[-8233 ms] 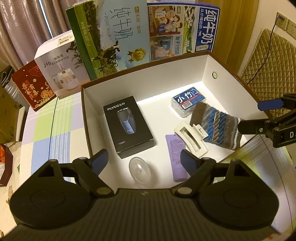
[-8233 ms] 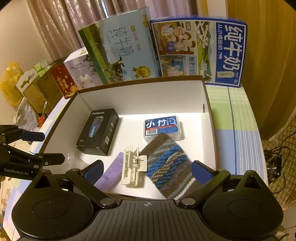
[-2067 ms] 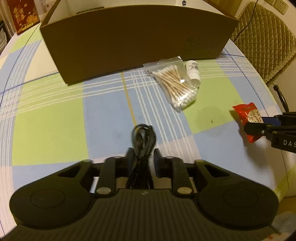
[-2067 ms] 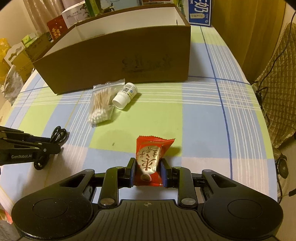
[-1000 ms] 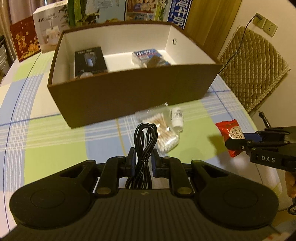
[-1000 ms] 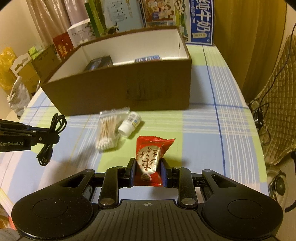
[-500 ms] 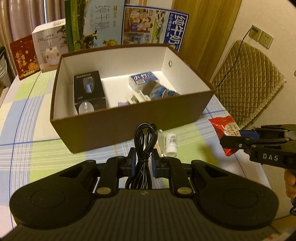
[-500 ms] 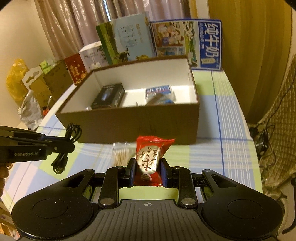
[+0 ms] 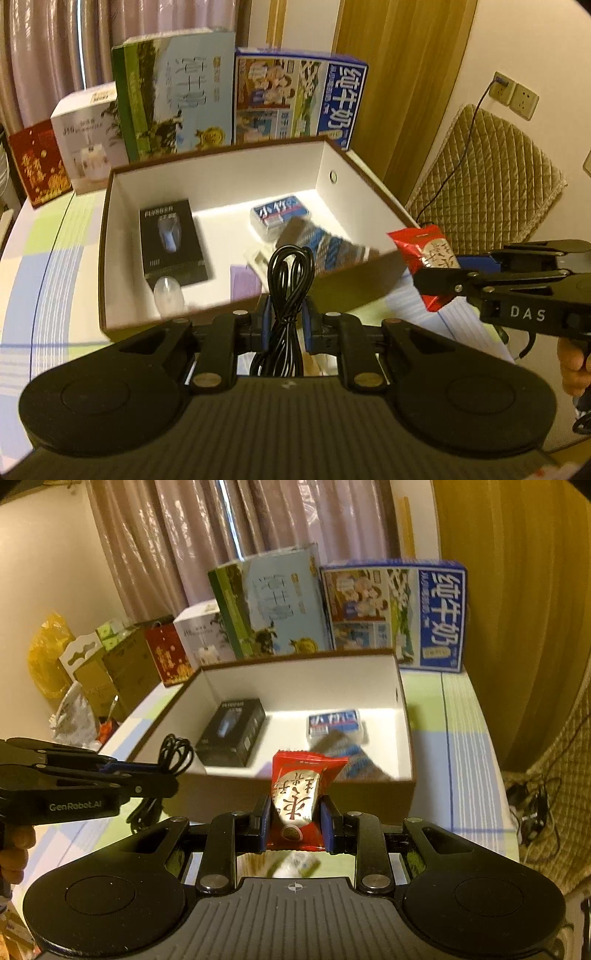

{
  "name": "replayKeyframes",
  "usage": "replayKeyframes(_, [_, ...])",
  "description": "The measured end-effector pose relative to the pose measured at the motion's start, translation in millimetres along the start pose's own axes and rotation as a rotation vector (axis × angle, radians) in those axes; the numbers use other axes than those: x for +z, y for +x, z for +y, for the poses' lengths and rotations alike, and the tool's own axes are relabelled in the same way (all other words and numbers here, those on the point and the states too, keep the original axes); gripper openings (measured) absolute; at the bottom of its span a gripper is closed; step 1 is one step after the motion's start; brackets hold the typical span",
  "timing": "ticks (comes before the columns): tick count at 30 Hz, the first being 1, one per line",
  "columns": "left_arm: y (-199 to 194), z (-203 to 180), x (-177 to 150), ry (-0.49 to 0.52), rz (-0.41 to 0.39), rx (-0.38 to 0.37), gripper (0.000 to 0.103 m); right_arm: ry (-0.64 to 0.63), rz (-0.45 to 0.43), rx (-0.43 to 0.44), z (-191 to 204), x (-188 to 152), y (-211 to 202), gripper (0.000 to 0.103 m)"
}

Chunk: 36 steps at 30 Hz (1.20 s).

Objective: Organize objects
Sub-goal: 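Lower the cable and candy packet into the brown box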

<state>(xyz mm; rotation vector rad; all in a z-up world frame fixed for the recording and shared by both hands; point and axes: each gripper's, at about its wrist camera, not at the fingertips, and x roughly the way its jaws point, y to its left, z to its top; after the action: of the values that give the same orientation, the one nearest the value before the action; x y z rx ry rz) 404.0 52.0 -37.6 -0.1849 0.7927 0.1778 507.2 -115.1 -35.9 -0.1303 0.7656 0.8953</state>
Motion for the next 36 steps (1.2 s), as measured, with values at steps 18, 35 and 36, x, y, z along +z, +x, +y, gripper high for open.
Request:
replayKeyframes(18, [47,15,65,-0.043,-0.019,0.021,0.013,-0.009,-0.013,0.044,-19,61,55,0.024])
replayKeyframes(35, [134,51,105,-0.099,0.100,0.048,0.013,-0.004,0.063,0.057,-38,99,147,0.024])
replayKeyframes(36, [138,52,106,-0.098,0.107,0.053,0.013,-0.001,0.069,0.056,-39,100,152,0.024])
